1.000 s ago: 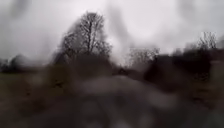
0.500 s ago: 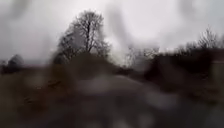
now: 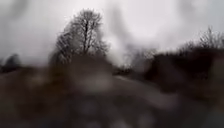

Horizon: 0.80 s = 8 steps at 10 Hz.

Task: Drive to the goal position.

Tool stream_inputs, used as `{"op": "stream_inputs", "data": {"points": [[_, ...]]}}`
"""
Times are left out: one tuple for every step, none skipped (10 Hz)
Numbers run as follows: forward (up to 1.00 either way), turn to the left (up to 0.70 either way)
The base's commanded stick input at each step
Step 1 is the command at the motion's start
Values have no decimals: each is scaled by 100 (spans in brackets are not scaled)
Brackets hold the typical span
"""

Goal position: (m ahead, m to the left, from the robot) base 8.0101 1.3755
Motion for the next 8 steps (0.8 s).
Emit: {"op": "stream_inputs", "data": {"points": [[85,0],[85,0],[85,0],[85,0],[85,0],[85,0],[85,0],[85,0]]}}
